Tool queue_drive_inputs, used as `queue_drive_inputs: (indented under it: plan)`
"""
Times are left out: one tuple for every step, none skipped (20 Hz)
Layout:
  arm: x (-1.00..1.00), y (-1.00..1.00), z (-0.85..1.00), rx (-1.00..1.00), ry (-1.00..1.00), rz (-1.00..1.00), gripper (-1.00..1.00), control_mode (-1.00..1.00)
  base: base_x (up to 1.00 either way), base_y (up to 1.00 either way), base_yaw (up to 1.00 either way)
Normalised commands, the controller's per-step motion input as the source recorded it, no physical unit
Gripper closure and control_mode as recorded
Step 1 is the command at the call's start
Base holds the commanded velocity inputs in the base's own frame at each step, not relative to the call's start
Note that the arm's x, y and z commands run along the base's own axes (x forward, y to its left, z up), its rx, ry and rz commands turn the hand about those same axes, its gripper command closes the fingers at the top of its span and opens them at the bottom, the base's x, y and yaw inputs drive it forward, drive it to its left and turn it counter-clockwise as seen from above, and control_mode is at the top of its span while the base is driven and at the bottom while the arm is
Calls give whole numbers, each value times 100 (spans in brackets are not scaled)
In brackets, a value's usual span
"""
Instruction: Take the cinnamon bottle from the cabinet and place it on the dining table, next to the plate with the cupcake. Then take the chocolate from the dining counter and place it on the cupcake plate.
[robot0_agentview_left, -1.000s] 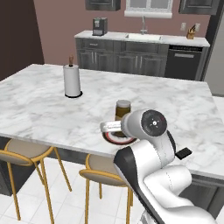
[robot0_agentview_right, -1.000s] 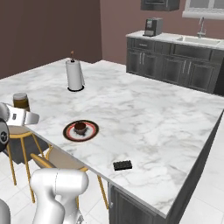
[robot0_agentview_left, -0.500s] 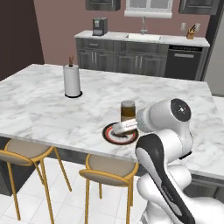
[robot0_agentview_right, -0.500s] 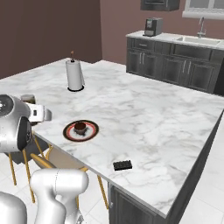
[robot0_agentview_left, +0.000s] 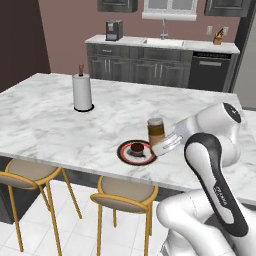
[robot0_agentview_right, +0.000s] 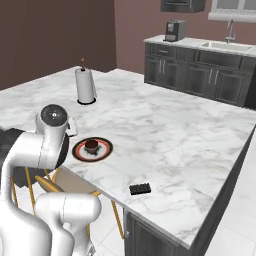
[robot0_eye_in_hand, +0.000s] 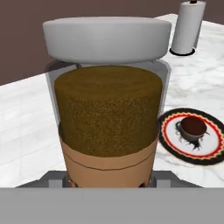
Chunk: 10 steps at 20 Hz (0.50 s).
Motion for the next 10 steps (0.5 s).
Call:
queue_drive_inputs:
  plan:
    - [0,-38,-14,0,0,12,100,-100,0,0,0]
    - [0,-43,-15,0,0,9,100,-100,0,0,0]
    - [0,-43,-11,0,0,5,100,-100,0,0,0]
    - [0,-43,-10,2,0,4,100,-100,0,0,0]
    - [0,-44,-10,5,0,3,100,-100,0,0,0]
    - [0,-47,-9,7,0,1,100,-100,0,0,0]
    - [0,-46,-8,8,0,0,100,-100,0,0,0]
    - [0,-49,-8,10,-4,0,100,-100,0,0,0]
    - [0,-50,-8,11,-7,0,100,-100,0,0,0]
    - [0,-52,-11,11,-6,0,100,-100,0,0,0]
